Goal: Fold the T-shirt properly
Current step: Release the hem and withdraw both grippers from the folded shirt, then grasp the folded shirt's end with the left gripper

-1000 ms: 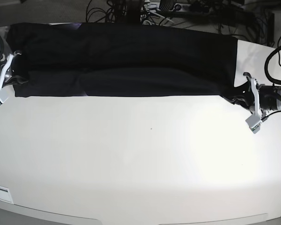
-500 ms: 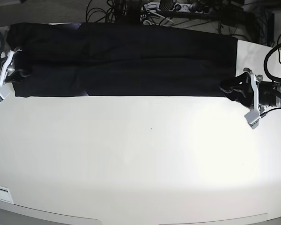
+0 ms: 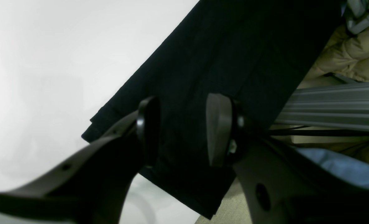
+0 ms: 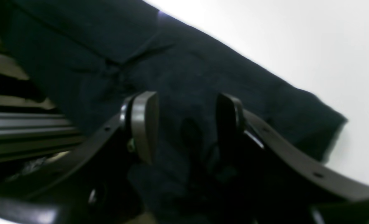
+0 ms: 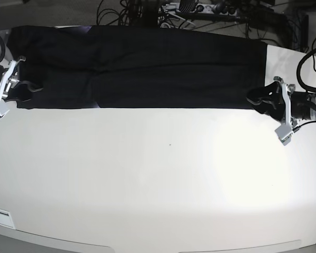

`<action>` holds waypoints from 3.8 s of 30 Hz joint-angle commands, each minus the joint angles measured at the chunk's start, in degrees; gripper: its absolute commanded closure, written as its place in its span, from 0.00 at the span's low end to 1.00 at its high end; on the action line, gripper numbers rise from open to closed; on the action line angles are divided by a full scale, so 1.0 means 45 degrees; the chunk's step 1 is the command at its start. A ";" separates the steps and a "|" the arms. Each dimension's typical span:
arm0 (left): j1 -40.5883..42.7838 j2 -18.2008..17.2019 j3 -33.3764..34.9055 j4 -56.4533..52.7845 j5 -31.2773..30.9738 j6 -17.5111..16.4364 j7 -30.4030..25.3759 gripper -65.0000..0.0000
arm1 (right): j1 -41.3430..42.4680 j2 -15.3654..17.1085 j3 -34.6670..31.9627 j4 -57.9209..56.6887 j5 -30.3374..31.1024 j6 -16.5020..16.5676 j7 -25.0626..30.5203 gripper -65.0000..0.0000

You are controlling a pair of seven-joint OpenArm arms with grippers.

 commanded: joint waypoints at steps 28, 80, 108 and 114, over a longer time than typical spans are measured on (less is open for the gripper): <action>-0.0219 -0.0311 -0.0141 0.0160 -0.0216 -0.0100 -0.0005 0.60 | 0.0092 -0.1987 0.0155 0.0141 0.1715 0.0061 -0.1059 1.00; 0.0194 0.0738 -0.3963 0.0039 0.2011 0.1477 -0.1258 0.51 | 0.0160 -0.4711 -0.0733 -0.1914 -1.1842 -0.9369 0.5727 1.00; 0.4337 0.6271 -0.5396 0.0068 0.1481 0.2526 -0.1404 0.51 | 0.0549 -0.4643 -0.0733 0.0811 -1.1788 -0.7582 0.5270 0.72; 0.4337 0.7174 -0.4974 0.0068 0.2113 0.2535 -0.1666 0.51 | 0.0549 -0.4639 -0.0733 0.0811 -1.1793 -0.7577 0.5076 0.72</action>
